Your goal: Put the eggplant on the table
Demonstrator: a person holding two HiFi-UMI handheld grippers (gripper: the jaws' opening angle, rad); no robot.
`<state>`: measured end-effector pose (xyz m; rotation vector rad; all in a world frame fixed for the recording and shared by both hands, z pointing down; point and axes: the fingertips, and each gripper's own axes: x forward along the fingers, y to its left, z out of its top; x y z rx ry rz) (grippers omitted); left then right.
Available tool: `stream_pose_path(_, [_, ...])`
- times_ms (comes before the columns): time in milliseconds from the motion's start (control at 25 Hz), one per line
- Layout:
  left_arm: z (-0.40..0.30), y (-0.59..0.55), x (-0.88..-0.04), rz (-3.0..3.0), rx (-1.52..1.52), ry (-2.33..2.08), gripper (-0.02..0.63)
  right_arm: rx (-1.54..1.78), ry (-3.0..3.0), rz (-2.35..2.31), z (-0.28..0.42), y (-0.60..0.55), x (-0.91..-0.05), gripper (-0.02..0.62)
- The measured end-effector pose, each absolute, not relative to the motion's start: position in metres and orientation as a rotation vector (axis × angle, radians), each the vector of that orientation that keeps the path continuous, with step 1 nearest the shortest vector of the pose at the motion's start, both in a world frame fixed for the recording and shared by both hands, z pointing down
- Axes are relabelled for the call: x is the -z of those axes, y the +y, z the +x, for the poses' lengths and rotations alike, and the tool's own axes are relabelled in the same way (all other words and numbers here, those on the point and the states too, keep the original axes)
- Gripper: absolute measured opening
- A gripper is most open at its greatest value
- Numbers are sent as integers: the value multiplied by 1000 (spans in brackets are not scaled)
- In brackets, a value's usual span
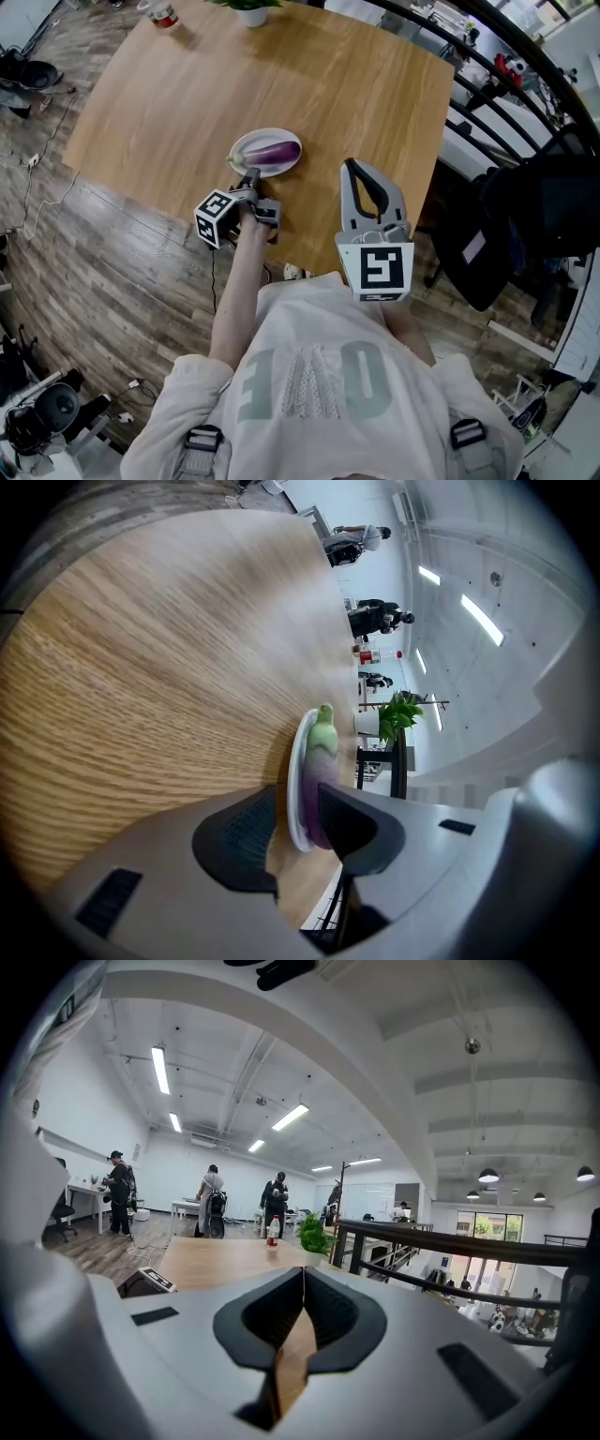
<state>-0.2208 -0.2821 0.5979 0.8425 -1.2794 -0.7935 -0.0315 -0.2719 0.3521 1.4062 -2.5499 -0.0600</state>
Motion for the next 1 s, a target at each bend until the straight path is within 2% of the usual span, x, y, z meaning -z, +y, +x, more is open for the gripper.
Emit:
stream_pose_path(440, [-267,-249,-564,932,618,-1668,132,32,-2540,1418,-27,-268,-352,18])
stream_pose_path(680, [-295,-257,-456,1266,551,-2041,132,117,-2589,1374,-40,-270,-338,18])
stream_pose_path(880, [-268,-264,-348,1751,332,-2380,131,106,-2633,1391,-51,-276,-327,18])
stream_pose_path(1000, [-244,-261,-315,1933,336,-2406,130,70,-2699,1394,-57,-275,-320,18])
